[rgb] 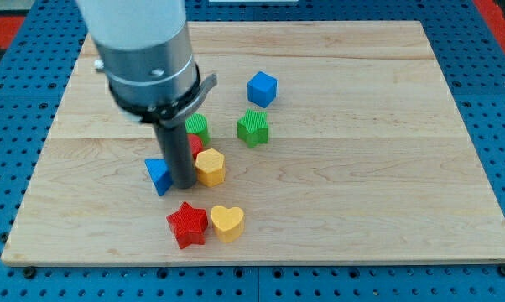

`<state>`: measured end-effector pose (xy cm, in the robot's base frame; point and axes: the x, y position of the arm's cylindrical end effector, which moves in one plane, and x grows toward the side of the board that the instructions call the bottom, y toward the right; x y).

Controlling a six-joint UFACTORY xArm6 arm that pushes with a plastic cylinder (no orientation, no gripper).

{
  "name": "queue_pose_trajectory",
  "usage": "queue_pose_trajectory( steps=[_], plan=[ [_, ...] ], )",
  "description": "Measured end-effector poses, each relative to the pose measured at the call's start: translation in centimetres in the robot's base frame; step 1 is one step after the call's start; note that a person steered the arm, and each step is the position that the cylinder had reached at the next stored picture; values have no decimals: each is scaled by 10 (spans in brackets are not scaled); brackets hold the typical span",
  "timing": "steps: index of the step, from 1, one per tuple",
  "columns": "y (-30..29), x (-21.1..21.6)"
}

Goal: Move the yellow blocks in a vertical line below the green star

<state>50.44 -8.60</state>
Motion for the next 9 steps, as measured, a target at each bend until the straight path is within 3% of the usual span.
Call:
queue_pose_trajectory(
  steps=[1, 3, 4, 5, 6, 9],
  plan=[
    [30, -12],
    [48, 8],
    [80, 21],
    [156, 45],
    [132, 113],
    [62, 111]
  ],
)
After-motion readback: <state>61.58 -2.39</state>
